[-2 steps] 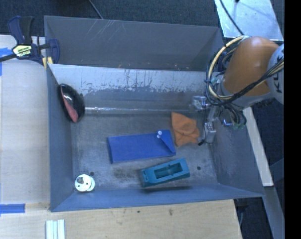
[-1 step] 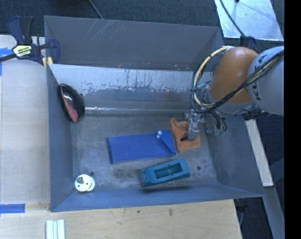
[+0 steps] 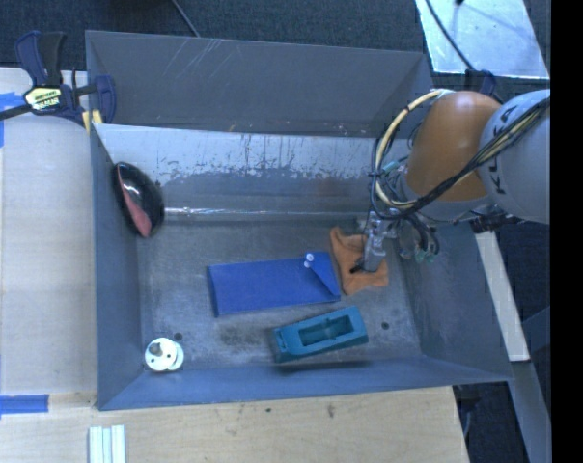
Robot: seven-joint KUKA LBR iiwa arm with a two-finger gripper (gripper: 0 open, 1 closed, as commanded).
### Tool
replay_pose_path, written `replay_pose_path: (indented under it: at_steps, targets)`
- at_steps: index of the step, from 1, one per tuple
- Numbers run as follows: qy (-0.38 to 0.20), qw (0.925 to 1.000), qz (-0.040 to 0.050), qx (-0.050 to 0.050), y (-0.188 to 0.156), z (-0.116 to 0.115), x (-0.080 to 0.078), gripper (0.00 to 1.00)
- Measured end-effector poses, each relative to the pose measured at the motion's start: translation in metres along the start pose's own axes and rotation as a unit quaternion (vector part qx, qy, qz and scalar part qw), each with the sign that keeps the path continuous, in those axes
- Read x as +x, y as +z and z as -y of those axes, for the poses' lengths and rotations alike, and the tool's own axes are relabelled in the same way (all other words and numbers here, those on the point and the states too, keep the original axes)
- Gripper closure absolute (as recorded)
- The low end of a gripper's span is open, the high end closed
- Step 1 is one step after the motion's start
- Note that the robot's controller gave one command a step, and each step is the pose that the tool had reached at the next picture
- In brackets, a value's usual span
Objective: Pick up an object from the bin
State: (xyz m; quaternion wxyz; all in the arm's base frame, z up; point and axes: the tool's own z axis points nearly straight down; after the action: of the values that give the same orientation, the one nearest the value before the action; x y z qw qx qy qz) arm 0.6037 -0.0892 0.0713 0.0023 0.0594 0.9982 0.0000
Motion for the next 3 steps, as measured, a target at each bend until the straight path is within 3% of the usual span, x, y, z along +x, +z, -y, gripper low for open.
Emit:
replay_pose_path:
  at_steps: [1, 2, 3]
  targets:
    - [0.0, 1.0, -0.0021, 0.0, -0.005, 0.0, 0.003, 1.0]
    - [-0.115, 0.9934, -0.0001, 0.0, -0.036, 0.012, -0.026, 1.0]
    - [-0.115, 0.9934, -0.0001, 0.0, -0.036, 0.012, -0.026, 1.0]
